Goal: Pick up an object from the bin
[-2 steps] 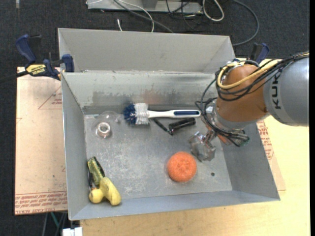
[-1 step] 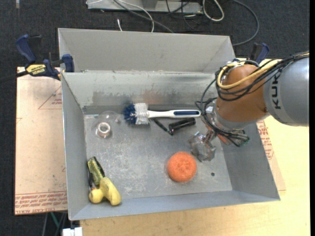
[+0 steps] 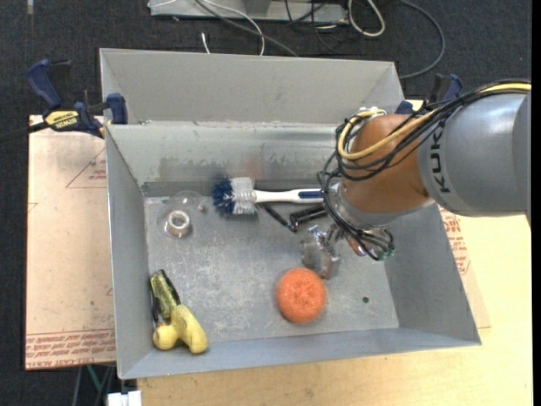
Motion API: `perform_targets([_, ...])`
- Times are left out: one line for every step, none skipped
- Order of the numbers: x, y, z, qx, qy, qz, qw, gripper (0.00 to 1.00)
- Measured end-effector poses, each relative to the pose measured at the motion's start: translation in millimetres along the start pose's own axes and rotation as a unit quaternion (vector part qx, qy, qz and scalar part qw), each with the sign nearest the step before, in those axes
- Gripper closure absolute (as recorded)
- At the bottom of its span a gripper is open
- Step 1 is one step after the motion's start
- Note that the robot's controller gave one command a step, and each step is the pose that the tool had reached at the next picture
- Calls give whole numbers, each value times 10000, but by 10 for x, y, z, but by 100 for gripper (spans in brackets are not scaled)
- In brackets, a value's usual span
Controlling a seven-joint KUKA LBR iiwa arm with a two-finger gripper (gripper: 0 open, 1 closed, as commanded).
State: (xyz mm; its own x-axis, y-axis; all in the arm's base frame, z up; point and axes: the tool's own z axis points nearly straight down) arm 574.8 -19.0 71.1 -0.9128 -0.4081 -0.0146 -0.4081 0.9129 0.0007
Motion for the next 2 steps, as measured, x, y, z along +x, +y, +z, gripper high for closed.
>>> perform_targets([-99, 37, 6, -8, -6, -1169, 9931, 0])
perform_targets([-98, 39, 7, -8, -6, -1169, 9931, 0])
